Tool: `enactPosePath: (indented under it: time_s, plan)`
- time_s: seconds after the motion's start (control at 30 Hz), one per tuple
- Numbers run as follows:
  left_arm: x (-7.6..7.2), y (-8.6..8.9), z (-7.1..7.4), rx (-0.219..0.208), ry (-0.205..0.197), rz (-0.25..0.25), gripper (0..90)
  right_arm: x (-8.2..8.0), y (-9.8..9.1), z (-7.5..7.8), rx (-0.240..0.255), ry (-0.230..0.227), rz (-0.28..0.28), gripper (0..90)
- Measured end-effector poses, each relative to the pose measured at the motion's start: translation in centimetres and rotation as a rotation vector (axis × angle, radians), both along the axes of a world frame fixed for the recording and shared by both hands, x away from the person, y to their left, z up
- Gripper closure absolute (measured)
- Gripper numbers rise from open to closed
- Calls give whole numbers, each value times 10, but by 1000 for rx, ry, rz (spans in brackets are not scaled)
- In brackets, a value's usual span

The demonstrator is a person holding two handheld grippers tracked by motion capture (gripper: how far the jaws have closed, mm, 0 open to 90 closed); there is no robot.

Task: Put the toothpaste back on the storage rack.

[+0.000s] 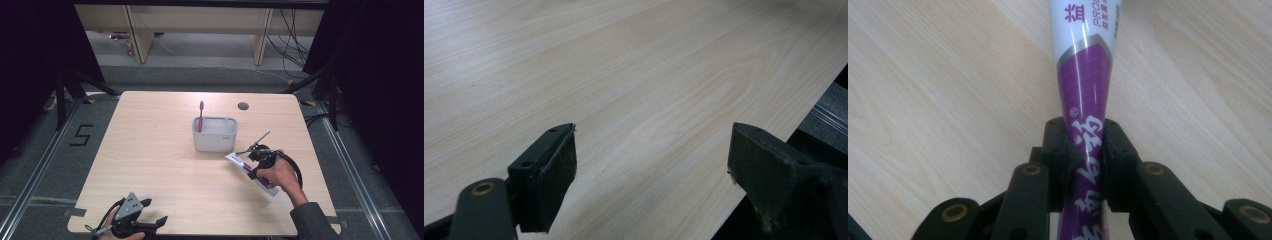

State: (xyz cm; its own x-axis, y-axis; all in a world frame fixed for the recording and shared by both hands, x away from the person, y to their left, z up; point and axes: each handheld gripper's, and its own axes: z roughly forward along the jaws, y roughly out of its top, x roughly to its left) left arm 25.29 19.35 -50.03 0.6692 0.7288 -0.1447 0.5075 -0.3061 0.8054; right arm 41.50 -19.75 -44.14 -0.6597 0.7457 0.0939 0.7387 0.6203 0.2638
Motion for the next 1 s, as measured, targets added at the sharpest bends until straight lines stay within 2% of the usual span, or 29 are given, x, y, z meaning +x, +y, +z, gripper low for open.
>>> enactPosePath:
  time_s: [0.1, 0.33, 0.4, 0.5, 0.6, 0.63, 0.67, 0.7, 0.77, 0.8, 0.83, 0.87, 0.93, 0.97, 1.0]
  plan:
    - [0, 0, 0, 6, 3, 1, 193, -3, -1, 2, 0, -4, 4, 761]
    - [0, -1, 0, 5, 5, 4, 193, -7, 0, 8, 39, -25, 20, 762]
    - [0, -1, 0, 5, 4, 3, 193, -8, 1, 11, 41, -50, 20, 762]
    - [0, -1, -1, 5, 4, 3, 193, -7, 1, 16, 69, -68, 37, 762]
    - [0, -1, -1, 5, 6, 1, 193, -9, 2, 19, 76, -76, 24, 763]
    - [0, 0, 0, 27, 7, -12, 193, -10, 3, 22, 87, -85, 25, 763]
    - [0, 0, 0, 27, 7, -12, 193, -10, 3, 22, 87, -85, 25, 763]
    - [0, -1, -1, 5, 7, 3, 193, -10, 3, 23, 94, -89, 31, 763]
    - [0, -1, -1, 4, 8, 2, 193, -10, 4, 26, 112, -115, 32, 763]
    - [1, 0, -1, 27, 9, -14, 193, -9, 3, 27, 125, -124, 50, 763]
    - [0, 0, -1, 25, 11, -14, 194, -11, 4, 28, 131, -115, 32, 763]
    - [0, 0, -1, 26, 10, -15, 194, -11, 5, 30, 137, -134, 45, 763]
    - [0, 0, -1, 26, 11, -15, 195, -12, 5, 33, 150, -129, 43, 763]
    - [0, -2, -2, 9, 11, -6, 195, -12, 6, 35, 158, -131, 39, 763]
    - [0, -1, -1, 25, 12, -16, 195, -13, 6, 38, 151, -133, 27, 763]
